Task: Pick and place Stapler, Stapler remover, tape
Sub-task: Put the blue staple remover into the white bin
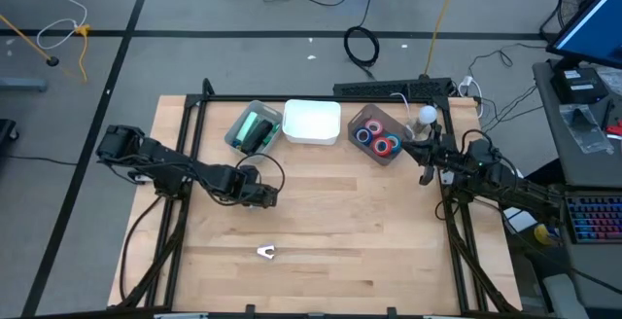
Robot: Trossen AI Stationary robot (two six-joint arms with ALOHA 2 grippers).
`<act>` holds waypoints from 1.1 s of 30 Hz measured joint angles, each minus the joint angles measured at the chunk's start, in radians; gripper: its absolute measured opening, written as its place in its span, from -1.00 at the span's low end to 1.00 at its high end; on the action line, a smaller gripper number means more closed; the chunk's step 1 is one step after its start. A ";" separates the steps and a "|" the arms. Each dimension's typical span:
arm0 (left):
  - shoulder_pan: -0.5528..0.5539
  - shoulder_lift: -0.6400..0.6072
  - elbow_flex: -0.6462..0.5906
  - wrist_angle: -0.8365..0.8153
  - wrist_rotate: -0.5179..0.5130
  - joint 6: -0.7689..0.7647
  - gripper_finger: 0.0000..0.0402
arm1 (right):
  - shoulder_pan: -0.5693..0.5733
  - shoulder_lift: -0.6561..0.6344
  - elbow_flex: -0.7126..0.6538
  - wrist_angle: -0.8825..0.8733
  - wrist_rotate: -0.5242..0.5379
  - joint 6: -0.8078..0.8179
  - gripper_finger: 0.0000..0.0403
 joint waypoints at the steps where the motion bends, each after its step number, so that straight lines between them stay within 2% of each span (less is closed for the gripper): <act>1: 0.000 0.000 0.000 0.000 -0.002 0.006 -0.46 | 0.000 0.000 0.000 0.000 0.000 0.000 -1.00; 6: 0.000 0.000 0.000 0.000 -0.010 0.012 -0.71 | 0.000 0.000 0.000 0.000 0.000 0.000 -1.00; 13: 0.000 -0.002 0.001 0.003 -0.025 0.015 -0.96 | 0.000 0.000 0.000 0.000 0.000 0.000 -1.00; 25: 0.000 -0.022 0.002 0.007 -0.019 0.015 -0.98 | 0.000 0.000 0.000 0.001 0.000 0.000 -1.00; 33: 0.000 -0.090 0.010 0.011 -0.020 0.030 -0.99 | 0.000 0.000 0.000 0.004 0.000 0.000 -1.00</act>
